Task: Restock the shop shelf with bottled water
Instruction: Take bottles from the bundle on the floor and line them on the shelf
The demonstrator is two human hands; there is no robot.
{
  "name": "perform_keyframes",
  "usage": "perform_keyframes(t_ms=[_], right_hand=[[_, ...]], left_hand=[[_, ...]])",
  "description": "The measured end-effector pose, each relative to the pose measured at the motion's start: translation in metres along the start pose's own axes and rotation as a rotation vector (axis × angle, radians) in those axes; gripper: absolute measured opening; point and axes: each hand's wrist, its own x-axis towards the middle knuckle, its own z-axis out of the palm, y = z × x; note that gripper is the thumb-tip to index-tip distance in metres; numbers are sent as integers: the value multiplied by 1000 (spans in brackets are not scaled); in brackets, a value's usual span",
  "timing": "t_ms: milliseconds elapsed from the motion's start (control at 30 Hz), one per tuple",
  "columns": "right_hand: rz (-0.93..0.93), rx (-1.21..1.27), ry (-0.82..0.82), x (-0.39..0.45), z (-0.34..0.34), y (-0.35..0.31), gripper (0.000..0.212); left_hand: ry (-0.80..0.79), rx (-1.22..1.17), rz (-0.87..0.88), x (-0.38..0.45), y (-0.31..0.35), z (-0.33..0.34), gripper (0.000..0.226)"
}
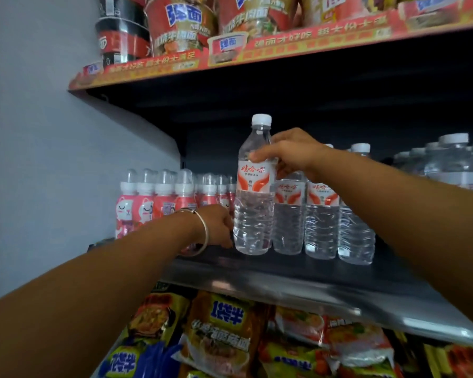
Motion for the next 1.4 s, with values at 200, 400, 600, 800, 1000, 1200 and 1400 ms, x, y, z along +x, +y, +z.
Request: perform_keyframes(t_ms=[200, 400, 600, 800, 1000, 1200, 1400], right_hand=[[88, -26, -27, 16, 18, 19, 37], [131, -73, -2, 21, 23, 22, 39], [116, -180, 41, 17, 26, 20, 63], [93, -312, 89, 6, 21, 26, 62], [-42, -597, 99, -42, 4, 46, 28], [-190, -771, 69, -138, -3, 71, 35], [-244, -838, -37, -256, 1, 106, 39]], left_hand=[[-41, 157, 47, 11, -2, 16, 38], [8, 189, 23, 25, -3, 24, 37], [2, 204, 18, 31, -4, 28, 38], [46, 276, -16, 27, -2, 32, 35], [210, 368, -94, 5, 19, 40, 16], [402, 372, -2, -51, 69, 71, 25], [302, 247, 75, -119, 110, 145, 32]])
